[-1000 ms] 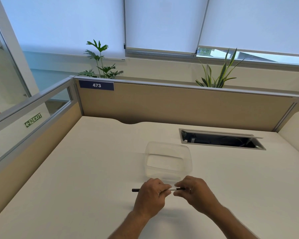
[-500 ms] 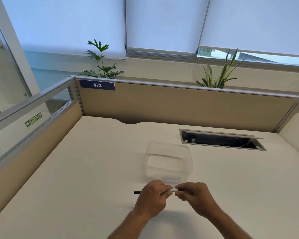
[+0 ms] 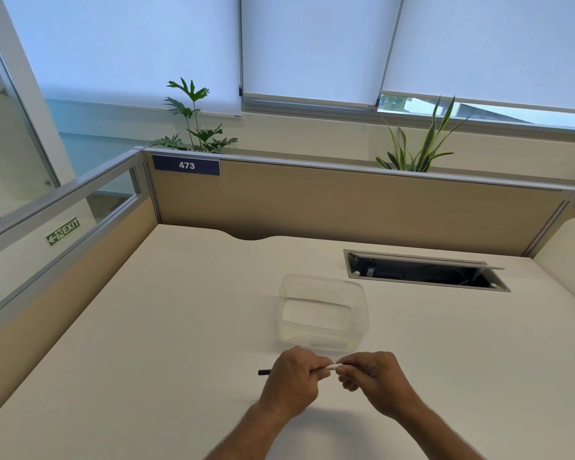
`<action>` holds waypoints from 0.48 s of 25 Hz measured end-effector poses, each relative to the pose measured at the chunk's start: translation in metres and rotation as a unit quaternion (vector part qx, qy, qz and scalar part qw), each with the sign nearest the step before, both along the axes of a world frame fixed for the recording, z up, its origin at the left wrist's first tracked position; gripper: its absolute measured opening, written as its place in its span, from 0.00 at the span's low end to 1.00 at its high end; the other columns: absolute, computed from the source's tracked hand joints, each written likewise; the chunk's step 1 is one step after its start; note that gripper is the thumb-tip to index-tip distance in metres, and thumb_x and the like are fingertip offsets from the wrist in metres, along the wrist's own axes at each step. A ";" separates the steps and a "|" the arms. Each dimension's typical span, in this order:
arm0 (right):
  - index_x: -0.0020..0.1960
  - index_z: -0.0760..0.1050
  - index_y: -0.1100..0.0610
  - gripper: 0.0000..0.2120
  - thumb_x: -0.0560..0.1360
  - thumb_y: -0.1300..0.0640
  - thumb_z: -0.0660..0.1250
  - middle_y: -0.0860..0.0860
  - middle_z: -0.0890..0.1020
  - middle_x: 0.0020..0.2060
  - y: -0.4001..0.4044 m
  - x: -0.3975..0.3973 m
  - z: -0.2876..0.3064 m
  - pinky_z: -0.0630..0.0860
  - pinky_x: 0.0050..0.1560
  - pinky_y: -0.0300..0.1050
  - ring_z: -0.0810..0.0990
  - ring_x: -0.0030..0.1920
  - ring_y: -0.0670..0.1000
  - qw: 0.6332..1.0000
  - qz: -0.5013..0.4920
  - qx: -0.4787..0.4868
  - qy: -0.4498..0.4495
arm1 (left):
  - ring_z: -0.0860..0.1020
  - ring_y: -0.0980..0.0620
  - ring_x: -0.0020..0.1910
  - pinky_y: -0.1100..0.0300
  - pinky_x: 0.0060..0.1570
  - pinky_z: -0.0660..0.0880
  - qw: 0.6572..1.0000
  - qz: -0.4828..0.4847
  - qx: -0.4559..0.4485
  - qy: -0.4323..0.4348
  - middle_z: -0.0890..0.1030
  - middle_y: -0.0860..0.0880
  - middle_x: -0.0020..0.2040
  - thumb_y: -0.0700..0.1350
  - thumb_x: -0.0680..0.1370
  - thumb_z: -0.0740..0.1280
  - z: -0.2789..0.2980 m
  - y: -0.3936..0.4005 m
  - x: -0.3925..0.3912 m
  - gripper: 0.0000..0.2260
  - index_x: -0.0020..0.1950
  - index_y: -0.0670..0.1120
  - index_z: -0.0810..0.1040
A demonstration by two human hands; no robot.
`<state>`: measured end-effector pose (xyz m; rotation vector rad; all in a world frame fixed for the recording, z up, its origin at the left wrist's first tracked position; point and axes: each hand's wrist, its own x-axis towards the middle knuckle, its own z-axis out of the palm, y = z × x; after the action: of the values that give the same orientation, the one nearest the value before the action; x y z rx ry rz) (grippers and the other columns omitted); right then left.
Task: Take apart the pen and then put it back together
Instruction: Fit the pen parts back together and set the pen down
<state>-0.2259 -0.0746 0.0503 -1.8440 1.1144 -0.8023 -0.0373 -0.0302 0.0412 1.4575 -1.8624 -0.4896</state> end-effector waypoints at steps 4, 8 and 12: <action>0.39 0.87 0.49 0.13 0.74 0.66 0.73 0.54 0.86 0.30 -0.001 0.002 0.000 0.81 0.33 0.42 0.84 0.29 0.52 0.999 -0.012 0.014 -0.034 | 0.75 0.52 0.37 0.54 0.40 0.74 1.000 0.011 -0.014 0.008 0.85 0.52 0.37 0.47 0.75 0.68 0.003 -0.003 -0.001 0.06 0.49 0.53 0.83; 0.40 0.87 0.52 0.11 0.74 0.66 0.73 0.54 0.85 0.29 -0.002 0.003 -0.003 0.81 0.32 0.44 0.83 0.28 0.53 0.999 -0.023 0.017 -0.046 | 0.75 0.54 0.37 0.56 0.40 0.75 0.999 0.022 -0.019 0.014 0.86 0.54 0.39 0.46 0.75 0.71 0.003 -0.004 -0.002 0.05 0.49 0.53 0.84; 0.40 0.87 0.56 0.09 0.74 0.67 0.72 0.56 0.85 0.28 -0.001 0.004 -0.006 0.81 0.31 0.45 0.83 0.28 0.54 0.998 -0.026 0.030 -0.057 | 0.77 0.55 0.37 0.56 0.40 0.76 0.999 0.039 -0.023 0.019 0.86 0.55 0.39 0.45 0.74 0.73 0.003 -0.003 -0.002 0.05 0.49 0.53 0.85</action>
<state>-0.2219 -0.0761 0.0448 -1.7044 1.1053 -0.8836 -0.0395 -0.0335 0.0445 1.4731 -1.7683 -0.4311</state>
